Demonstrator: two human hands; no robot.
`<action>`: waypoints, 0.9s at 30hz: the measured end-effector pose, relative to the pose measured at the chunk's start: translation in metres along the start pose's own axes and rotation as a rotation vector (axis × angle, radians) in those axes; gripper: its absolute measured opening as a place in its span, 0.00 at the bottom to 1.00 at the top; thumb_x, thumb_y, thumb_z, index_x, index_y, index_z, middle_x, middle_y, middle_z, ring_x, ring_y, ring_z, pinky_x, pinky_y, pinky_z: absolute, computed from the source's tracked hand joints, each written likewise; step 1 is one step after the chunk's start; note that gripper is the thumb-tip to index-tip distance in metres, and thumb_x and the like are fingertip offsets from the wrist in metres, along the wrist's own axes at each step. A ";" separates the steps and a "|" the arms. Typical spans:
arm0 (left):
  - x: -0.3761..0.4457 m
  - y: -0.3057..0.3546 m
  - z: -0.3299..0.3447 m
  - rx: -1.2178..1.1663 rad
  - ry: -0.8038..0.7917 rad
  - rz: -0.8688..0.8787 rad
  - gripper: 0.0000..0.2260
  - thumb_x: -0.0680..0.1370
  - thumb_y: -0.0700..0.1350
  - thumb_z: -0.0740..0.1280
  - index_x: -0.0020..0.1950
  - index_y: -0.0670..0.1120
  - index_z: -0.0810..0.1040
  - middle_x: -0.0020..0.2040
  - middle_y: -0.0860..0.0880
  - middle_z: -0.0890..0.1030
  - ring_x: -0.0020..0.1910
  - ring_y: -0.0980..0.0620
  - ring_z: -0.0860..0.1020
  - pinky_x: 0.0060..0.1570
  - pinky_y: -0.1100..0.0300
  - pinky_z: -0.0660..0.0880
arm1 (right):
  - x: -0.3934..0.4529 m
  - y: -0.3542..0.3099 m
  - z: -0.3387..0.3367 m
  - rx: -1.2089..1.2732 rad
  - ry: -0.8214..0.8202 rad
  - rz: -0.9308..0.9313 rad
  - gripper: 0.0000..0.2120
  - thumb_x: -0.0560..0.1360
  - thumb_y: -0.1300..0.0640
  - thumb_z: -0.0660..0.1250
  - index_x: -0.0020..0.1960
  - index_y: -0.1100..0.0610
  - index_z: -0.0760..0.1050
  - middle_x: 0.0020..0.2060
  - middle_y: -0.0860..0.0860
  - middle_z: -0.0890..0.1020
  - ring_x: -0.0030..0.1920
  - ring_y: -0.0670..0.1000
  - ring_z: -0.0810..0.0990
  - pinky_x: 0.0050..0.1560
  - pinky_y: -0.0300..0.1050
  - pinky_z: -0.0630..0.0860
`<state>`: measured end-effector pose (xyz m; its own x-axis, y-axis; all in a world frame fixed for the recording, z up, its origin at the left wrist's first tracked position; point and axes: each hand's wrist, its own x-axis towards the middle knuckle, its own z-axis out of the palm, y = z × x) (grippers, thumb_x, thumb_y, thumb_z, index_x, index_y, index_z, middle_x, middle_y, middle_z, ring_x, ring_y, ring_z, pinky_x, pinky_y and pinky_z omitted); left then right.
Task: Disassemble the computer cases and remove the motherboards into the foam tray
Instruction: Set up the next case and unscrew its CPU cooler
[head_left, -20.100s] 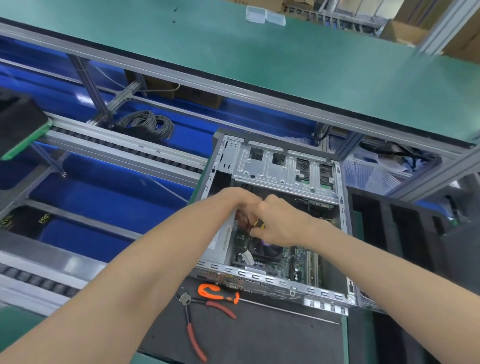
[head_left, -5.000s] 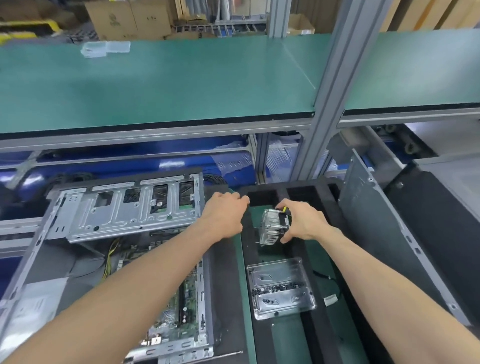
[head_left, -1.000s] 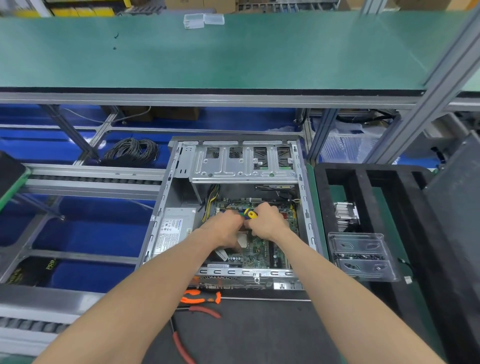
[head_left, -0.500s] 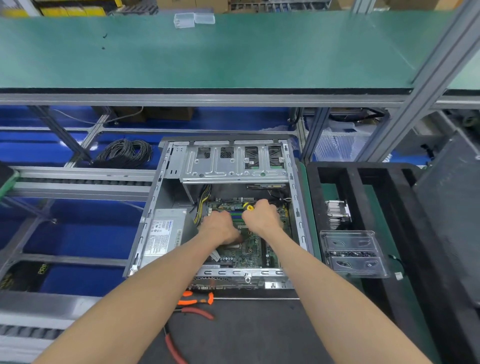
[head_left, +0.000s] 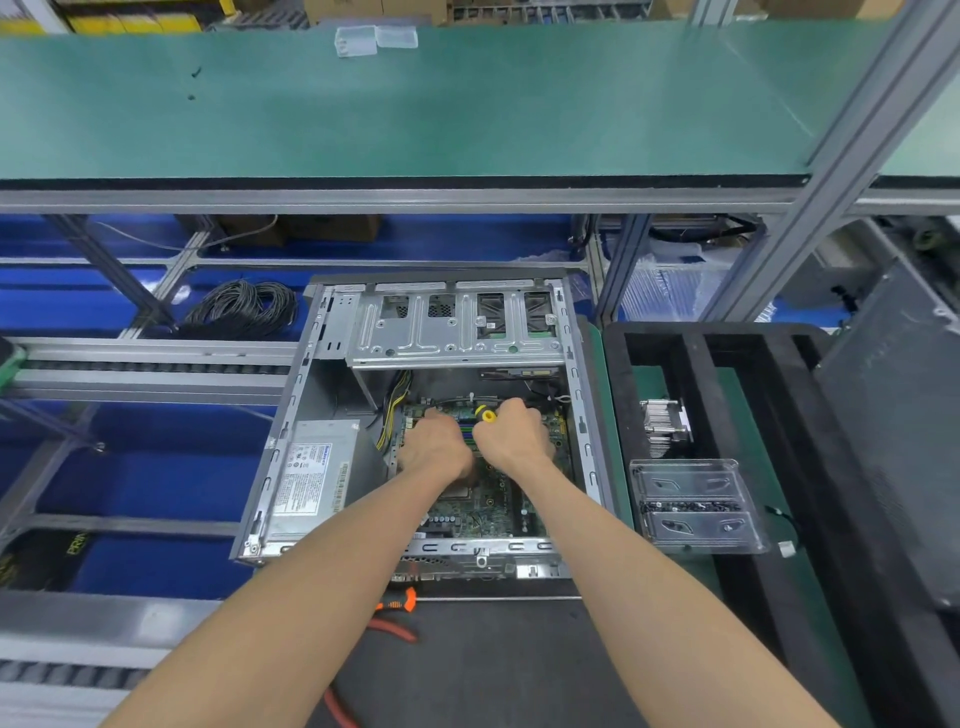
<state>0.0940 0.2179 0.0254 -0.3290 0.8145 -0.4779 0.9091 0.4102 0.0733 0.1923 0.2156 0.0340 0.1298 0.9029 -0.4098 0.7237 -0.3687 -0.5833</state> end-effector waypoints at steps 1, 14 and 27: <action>0.000 0.001 0.000 -0.014 0.001 -0.004 0.31 0.73 0.41 0.74 0.71 0.39 0.64 0.63 0.41 0.77 0.62 0.41 0.77 0.45 0.52 0.72 | 0.000 0.000 0.000 0.000 0.000 0.000 0.05 0.71 0.54 0.64 0.43 0.55 0.72 0.45 0.54 0.76 0.45 0.59 0.77 0.43 0.48 0.70; 0.005 -0.003 0.003 -0.088 -0.014 0.033 0.32 0.69 0.44 0.76 0.66 0.41 0.63 0.60 0.42 0.77 0.58 0.41 0.79 0.41 0.53 0.75 | 0.001 0.001 0.000 -0.036 0.005 0.000 0.07 0.72 0.54 0.64 0.48 0.56 0.73 0.40 0.51 0.70 0.45 0.59 0.74 0.44 0.49 0.68; 0.008 -0.008 -0.002 -0.107 -0.079 0.044 0.43 0.64 0.49 0.79 0.72 0.40 0.61 0.61 0.41 0.77 0.59 0.40 0.79 0.44 0.52 0.81 | 0.000 0.001 0.000 -0.028 -0.004 -0.003 0.04 0.72 0.55 0.64 0.44 0.55 0.71 0.39 0.51 0.70 0.45 0.59 0.75 0.45 0.50 0.69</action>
<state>0.0833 0.2221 0.0227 -0.2642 0.7999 -0.5388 0.8883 0.4195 0.1872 0.1929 0.2158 0.0335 0.1251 0.9032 -0.4107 0.7430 -0.3596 -0.5645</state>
